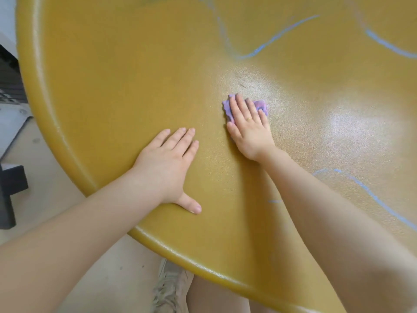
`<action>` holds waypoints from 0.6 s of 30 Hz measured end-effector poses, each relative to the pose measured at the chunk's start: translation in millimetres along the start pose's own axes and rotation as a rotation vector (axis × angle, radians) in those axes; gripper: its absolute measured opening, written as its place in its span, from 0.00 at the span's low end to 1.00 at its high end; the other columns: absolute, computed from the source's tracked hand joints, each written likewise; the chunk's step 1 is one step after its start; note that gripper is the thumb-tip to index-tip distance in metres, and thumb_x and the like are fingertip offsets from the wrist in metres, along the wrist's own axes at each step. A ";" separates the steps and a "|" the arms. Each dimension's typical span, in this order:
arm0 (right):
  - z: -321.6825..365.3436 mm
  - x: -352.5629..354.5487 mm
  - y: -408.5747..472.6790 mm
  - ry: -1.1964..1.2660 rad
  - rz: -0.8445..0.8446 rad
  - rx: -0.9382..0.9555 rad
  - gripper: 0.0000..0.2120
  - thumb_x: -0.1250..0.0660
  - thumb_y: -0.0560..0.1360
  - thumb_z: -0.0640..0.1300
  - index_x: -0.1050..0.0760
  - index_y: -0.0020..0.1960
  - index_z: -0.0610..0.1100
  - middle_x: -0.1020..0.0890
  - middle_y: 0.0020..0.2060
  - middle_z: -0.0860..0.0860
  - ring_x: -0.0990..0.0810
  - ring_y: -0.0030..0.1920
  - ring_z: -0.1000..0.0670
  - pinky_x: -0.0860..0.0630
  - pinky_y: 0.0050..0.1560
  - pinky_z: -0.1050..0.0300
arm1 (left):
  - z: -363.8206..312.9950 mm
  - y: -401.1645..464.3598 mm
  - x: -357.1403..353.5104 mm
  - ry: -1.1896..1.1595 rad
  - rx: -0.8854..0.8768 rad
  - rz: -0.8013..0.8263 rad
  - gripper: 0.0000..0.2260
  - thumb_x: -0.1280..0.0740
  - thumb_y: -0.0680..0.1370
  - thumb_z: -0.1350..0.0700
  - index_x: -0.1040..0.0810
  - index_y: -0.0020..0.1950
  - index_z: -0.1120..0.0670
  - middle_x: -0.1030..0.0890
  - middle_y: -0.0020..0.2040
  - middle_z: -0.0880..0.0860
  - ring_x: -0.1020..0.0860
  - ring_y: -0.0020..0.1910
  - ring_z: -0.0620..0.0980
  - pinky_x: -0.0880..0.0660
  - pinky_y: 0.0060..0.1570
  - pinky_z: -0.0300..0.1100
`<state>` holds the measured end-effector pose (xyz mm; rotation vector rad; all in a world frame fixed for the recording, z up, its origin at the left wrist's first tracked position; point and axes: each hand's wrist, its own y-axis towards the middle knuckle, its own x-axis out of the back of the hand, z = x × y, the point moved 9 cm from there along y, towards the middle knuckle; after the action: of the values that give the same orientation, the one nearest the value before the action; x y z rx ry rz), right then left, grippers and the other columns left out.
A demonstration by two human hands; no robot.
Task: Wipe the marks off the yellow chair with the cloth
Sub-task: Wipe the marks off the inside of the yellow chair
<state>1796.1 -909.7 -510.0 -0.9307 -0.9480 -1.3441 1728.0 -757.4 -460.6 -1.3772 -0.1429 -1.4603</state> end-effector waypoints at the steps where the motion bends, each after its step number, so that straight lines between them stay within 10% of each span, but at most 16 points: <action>1: -6.8 3.8 11.1 -0.007 -0.016 -0.050 0.27 0.54 0.80 0.54 0.59 0.75 0.51 0.56 0.76 0.54 0.58 0.75 0.51 0.60 0.72 0.50 | 0.5 -0.3 0.0 -0.001 0.004 0.006 0.57 0.44 0.61 0.23 0.64 0.75 0.56 0.66 0.76 0.55 0.64 0.75 0.51 0.64 0.73 0.48; 18: 36.2 -17.7 -144.5 0.051 0.338 0.315 0.34 0.68 0.72 0.65 0.60 0.75 0.52 0.57 0.75 0.57 0.61 0.72 0.58 0.65 0.71 0.59 | -32.5 19.3 10.3 -0.073 -0.100 0.059 0.60 0.34 0.60 0.28 0.62 0.75 0.57 0.64 0.76 0.56 0.62 0.76 0.53 0.61 0.73 0.47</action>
<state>1650.9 -872.0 -514.0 -0.7685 -0.8866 -0.8985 1723.6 -794.1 -473.7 -1.5042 -0.0763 -1.3846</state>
